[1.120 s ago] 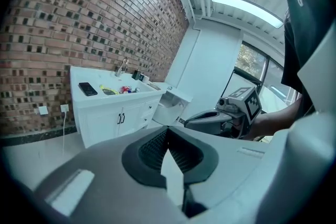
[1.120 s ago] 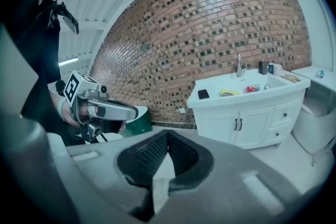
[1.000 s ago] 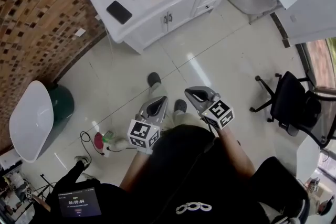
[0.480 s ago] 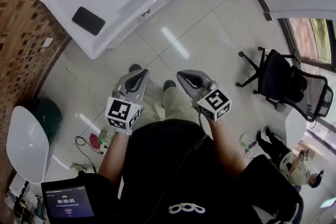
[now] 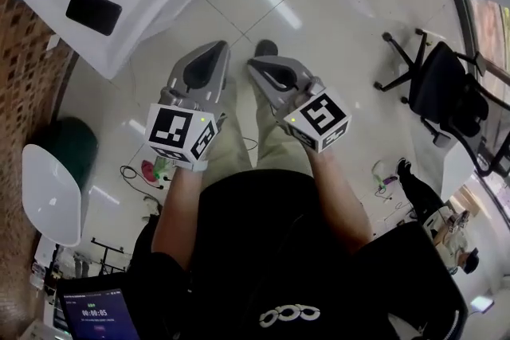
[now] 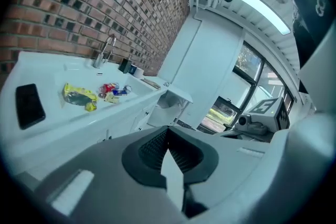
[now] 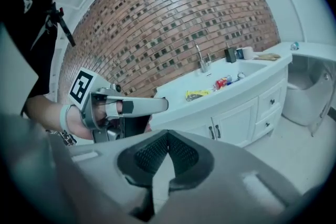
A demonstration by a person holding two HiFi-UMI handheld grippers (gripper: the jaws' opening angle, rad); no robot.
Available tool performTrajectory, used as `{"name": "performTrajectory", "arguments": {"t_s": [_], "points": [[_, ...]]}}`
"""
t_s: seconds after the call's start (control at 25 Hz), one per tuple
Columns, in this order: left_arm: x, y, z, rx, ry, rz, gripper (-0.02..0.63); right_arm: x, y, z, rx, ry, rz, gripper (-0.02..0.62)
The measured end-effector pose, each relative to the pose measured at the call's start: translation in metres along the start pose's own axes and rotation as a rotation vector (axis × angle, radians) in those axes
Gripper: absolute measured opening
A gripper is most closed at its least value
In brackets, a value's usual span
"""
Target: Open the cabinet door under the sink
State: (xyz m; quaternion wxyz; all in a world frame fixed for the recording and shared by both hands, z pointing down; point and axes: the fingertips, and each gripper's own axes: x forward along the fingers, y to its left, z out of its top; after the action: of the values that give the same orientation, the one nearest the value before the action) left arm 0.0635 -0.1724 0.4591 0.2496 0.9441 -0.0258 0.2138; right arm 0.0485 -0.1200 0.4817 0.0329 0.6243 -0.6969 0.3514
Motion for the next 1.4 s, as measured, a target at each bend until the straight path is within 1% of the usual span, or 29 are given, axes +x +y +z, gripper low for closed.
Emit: {"name": "performTrajectory", "arguments": {"t_s": [0.16, 0.28, 0.4, 0.6, 0.72, 0.84, 0.96, 1.04, 1.16, 1.4], "points": [[0.057, -0.025, 0.003, 0.037, -0.016, -0.048, 0.015, -0.002, -0.057, 0.013, 0.085, -0.092, -0.059, -0.009], [0.085, -0.027, 0.002, 0.073, -0.024, -0.069, 0.015, 0.003, -0.099, 0.007, 0.132, -0.122, -0.102, -0.009], [0.11, -0.011, -0.011, 0.095, -0.017, -0.057, 0.015, 0.01, -0.135, -0.004, 0.131, -0.13, -0.121, -0.009], [0.13, 0.029, -0.049, 0.091, 0.015, -0.001, 0.015, 0.012, -0.175, -0.033, 0.116, -0.123, -0.144, -0.009], [0.138, 0.054, -0.062, 0.114, 0.02, 0.027, 0.015, 0.02, -0.197, -0.04, 0.068, -0.11, -0.15, -0.009], [0.145, 0.074, -0.068, 0.131, 0.027, 0.037, 0.015, 0.029, -0.215, -0.044, 0.021, -0.088, -0.154, -0.009], [0.152, 0.102, -0.07, 0.127, 0.029, 0.064, 0.015, 0.036, -0.228, -0.038, 0.0, -0.087, -0.158, -0.009], [0.158, 0.124, -0.074, 0.107, 0.032, 0.107, 0.015, 0.04, -0.228, -0.033, -0.008, -0.086, -0.152, -0.009], [0.17, 0.155, -0.086, 0.07, 0.039, 0.175, 0.015, 0.047, -0.219, -0.03, -0.019, -0.082, -0.122, -0.009], [0.193, 0.2, -0.113, 0.014, 0.066, 0.257, 0.015, 0.058, -0.2, -0.043, -0.022, -0.045, -0.077, -0.009]]}}
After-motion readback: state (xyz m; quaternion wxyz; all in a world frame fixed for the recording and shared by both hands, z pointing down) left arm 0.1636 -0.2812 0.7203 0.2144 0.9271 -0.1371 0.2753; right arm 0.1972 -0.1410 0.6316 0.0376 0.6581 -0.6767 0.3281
